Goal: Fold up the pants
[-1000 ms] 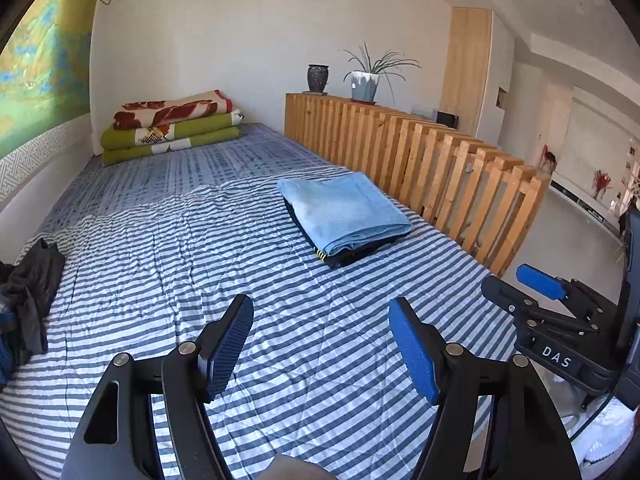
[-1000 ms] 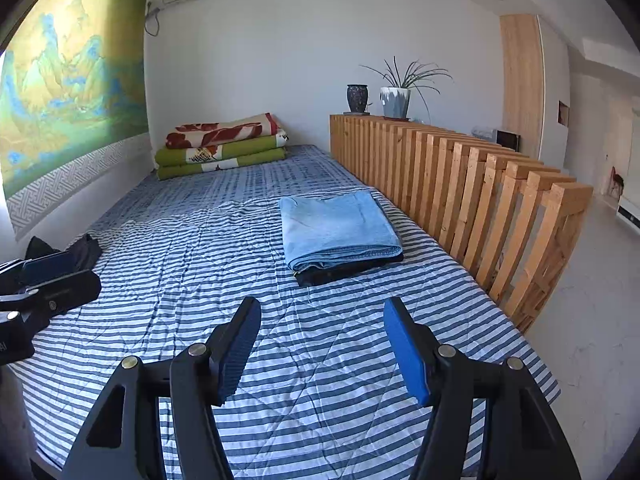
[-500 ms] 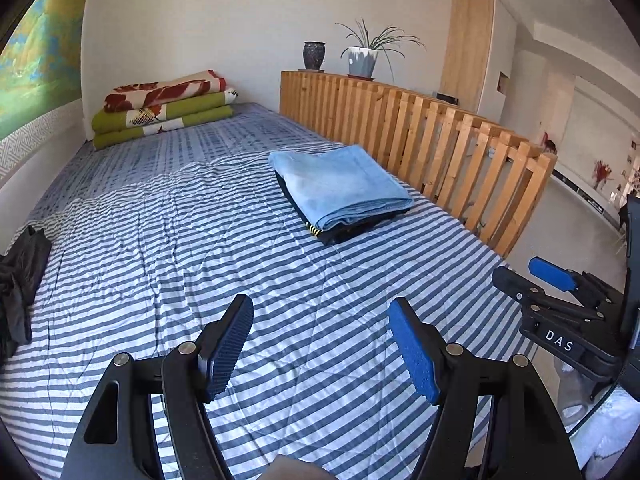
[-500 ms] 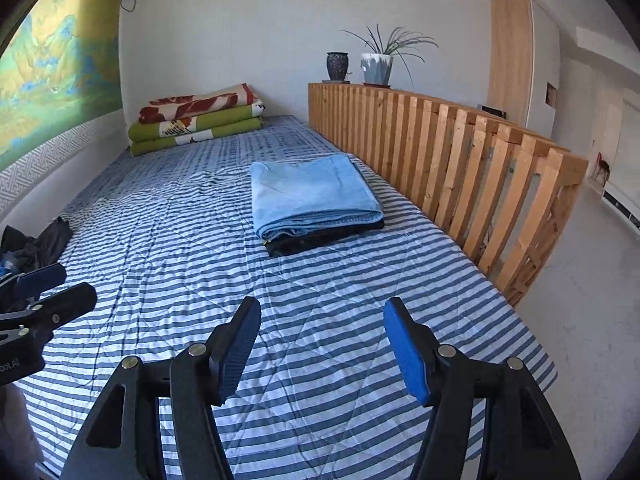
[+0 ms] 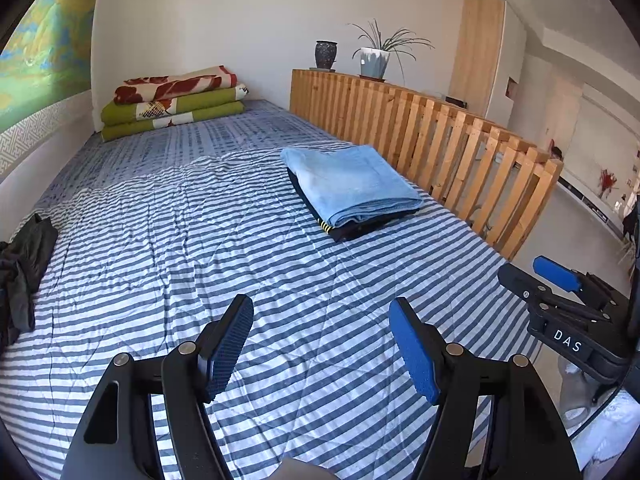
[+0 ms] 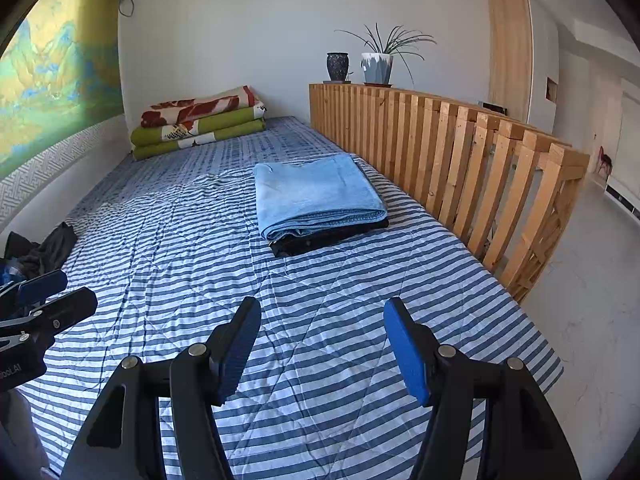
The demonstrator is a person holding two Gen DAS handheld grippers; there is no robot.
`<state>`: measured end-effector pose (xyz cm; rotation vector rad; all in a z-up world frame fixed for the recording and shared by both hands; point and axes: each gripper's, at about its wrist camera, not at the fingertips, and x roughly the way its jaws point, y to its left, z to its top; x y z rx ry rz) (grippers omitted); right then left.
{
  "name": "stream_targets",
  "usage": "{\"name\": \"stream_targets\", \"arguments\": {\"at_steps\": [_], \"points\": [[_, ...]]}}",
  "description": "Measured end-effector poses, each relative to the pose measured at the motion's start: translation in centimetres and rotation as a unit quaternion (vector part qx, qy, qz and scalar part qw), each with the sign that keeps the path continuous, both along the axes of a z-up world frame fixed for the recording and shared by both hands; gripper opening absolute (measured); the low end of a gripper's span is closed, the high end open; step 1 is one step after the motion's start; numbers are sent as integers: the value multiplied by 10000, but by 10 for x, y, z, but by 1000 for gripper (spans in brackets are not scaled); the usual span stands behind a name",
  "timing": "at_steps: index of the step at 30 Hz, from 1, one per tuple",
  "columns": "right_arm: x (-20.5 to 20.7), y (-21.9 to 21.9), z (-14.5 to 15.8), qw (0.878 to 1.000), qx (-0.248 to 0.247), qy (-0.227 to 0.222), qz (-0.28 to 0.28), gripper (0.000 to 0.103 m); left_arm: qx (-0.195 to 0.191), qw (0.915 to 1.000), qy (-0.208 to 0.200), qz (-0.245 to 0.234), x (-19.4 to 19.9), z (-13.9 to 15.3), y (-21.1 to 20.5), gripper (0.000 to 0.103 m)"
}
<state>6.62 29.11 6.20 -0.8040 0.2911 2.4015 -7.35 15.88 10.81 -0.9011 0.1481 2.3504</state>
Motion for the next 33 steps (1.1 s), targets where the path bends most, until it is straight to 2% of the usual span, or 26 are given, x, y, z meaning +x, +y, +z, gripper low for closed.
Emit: {"name": "stream_targets", "arguments": {"at_steps": [33], "points": [[-3, -6, -1, 10000, 83, 8, -49, 60, -78, 9999, 9, -63, 8, -3, -6, 76]]}}
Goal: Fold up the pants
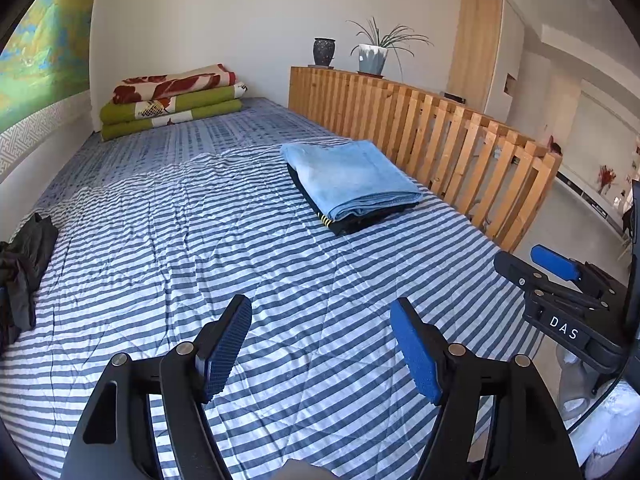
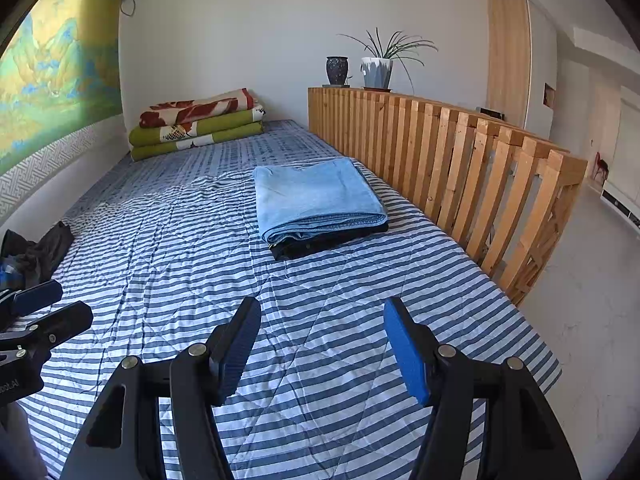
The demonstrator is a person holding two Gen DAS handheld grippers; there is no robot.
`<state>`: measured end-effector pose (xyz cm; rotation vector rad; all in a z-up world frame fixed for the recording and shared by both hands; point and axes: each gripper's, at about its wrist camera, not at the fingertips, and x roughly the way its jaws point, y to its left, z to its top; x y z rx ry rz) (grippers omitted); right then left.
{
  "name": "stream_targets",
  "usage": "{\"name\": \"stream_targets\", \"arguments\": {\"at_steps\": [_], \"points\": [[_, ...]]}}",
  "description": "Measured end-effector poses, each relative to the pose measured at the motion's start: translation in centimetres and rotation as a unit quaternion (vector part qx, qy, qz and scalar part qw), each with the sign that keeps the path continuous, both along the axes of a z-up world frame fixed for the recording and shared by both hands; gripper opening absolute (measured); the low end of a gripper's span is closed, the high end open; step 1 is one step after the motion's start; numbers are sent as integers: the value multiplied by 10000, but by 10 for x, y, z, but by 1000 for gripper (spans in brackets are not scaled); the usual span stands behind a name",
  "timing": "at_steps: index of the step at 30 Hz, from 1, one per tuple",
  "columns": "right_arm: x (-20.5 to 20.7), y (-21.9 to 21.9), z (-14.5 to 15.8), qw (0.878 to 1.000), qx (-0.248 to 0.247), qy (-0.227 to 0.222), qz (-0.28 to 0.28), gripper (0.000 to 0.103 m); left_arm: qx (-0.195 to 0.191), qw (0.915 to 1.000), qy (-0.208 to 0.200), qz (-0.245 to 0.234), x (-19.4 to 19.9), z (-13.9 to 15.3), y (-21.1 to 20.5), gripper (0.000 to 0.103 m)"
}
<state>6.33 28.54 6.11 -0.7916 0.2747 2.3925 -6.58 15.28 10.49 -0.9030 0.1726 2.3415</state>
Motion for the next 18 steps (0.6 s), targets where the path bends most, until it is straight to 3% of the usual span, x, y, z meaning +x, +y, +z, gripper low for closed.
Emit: {"name": "stream_targets", "arguments": {"at_steps": [18], "points": [[0, 2, -3, 10000, 14, -14, 10, 60, -18, 10000, 23, -43, 0, 0, -3, 76]]}}
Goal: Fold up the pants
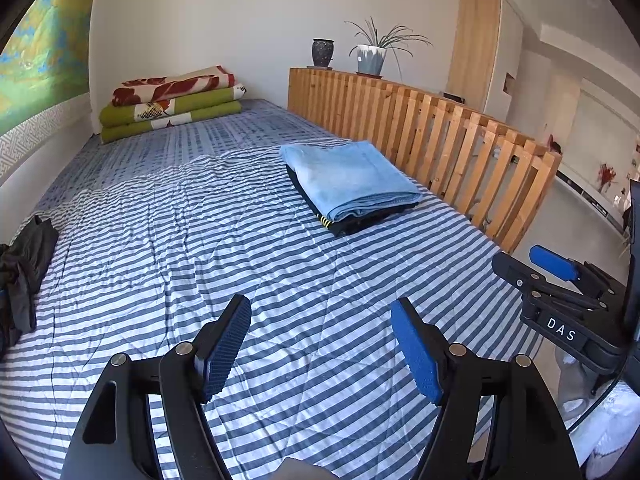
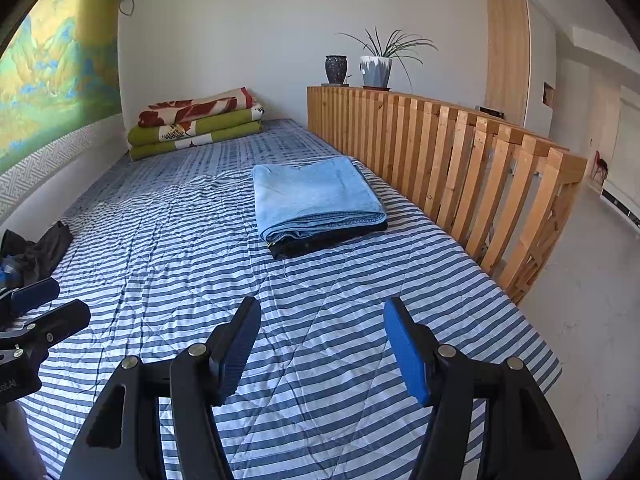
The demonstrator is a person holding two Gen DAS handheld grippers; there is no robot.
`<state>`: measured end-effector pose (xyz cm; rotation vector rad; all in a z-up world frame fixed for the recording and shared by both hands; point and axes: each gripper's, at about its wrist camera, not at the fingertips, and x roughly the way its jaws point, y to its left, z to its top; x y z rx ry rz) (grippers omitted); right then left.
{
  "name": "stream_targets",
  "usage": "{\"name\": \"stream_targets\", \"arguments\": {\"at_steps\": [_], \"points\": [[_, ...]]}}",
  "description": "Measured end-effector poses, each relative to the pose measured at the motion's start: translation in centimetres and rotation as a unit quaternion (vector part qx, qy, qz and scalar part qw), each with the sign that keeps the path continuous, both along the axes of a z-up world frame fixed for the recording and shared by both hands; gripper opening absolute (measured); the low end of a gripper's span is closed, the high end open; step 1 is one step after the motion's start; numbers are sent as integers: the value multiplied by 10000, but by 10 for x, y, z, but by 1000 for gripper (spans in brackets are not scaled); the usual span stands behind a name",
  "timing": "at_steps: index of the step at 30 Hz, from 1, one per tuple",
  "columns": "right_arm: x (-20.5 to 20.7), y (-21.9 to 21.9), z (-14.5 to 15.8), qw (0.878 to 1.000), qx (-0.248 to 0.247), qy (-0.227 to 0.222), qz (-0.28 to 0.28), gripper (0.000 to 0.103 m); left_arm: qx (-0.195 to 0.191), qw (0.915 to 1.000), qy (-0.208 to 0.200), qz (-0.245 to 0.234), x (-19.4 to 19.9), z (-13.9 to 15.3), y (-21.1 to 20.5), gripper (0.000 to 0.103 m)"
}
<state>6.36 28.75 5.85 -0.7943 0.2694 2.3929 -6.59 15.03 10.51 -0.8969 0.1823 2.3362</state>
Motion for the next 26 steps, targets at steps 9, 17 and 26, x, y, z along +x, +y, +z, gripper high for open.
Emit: {"name": "stream_targets", "arguments": {"at_steps": [9, 17, 26], "points": [[0, 2, -1, 10000, -7, -16, 3, 60, 0, 10000, 0, -52, 0, 0, 3, 79], [-1, 3, -2, 10000, -24, -48, 20, 60, -23, 10000, -16, -32, -1, 1, 4, 79], [-3, 2, -4, 9999, -25, -81, 57, 60, -30, 9999, 91, -29, 3, 1, 4, 80]]}}
